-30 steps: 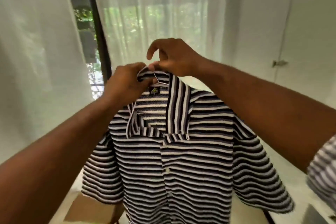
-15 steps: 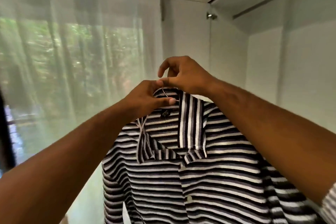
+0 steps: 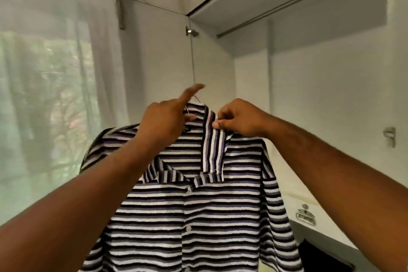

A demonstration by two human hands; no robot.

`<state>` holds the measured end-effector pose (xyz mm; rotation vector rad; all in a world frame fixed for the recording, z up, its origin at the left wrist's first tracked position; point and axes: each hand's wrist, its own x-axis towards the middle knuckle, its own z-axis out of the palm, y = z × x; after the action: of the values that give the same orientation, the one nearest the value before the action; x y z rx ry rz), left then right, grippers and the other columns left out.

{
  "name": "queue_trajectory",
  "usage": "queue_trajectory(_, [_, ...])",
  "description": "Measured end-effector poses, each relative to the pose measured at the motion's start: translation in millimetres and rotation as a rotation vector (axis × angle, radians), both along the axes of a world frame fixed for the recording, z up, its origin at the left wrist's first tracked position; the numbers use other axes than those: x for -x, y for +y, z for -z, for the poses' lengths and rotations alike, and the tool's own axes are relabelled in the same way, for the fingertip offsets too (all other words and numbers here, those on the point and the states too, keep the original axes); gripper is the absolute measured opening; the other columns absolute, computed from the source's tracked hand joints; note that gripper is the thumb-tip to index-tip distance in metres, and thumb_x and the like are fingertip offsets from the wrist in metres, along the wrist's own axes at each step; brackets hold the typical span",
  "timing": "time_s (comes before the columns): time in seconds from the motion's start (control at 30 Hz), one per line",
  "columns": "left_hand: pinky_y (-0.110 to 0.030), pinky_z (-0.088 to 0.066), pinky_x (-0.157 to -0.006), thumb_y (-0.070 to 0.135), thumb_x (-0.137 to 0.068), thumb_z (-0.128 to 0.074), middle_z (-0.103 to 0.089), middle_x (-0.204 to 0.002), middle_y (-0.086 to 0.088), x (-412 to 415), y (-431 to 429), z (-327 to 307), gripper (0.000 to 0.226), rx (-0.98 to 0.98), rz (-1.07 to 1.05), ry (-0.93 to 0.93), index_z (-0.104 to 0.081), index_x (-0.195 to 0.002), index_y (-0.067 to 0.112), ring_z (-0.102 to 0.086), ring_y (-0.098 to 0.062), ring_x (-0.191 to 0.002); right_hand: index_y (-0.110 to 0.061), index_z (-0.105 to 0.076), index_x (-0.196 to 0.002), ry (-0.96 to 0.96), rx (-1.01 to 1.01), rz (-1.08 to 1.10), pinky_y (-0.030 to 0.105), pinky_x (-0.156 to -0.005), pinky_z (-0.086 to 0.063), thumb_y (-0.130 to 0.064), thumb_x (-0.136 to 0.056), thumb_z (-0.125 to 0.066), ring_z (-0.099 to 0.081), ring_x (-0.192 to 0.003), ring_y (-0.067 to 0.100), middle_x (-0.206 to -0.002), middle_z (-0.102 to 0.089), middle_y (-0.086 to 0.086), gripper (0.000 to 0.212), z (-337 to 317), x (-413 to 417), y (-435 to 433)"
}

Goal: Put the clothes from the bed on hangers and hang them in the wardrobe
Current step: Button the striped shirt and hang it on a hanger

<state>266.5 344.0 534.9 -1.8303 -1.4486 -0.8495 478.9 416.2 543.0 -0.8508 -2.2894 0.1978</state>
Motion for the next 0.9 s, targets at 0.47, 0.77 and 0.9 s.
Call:
queue_trajectory(0.47, [-0.033, -0.050, -0.072, 0.051, -0.097, -0.055, -0.066, -0.121, 0.008, -46, 214, -77, 0.028, -0.254, 0.134, 0.200, -0.063, -0.118, 0.035, -0.067, -0.020, -0.091, -0.018, -0.075, -0.089, 0.224, -0.203, 0.283, 0.022, -0.070, -0.047, -0.037, -0.087, -0.078, -0.062, -0.078, 0.005, -0.083, -0.070, -0.007, 0.020, -62, -70, 152])
queue_trajectory(0.77, [-0.036, -0.053, -0.074, 0.049, -0.097, -0.058, -0.071, -0.106, 0.008, -95, 340, -103, 0.021, -0.242, 0.262, -0.021, -0.062, -0.112, 0.036, -0.065, -0.021, -0.090, -0.018, -0.078, -0.093, -0.007, -0.112, 0.542, 0.028, -0.079, -0.053, -0.050, -0.089, -0.071, -0.067, -0.086, 0.011, -0.090, -0.074, -0.006, 0.032, -105, -137, 212])
queue_trajectory(0.9, [-0.037, -0.054, -0.074, 0.046, -0.097, -0.058, -0.070, -0.108, 0.007, -111, 396, -117, 0.018, -0.277, 0.343, -0.074, -0.064, -0.111, 0.036, -0.066, -0.021, -0.090, -0.009, -0.075, -0.090, -0.005, 0.012, 0.539, 0.034, -0.079, -0.057, -0.047, -0.098, -0.060, -0.069, -0.082, 0.016, -0.088, -0.076, 0.006, 0.041, -113, -166, 234])
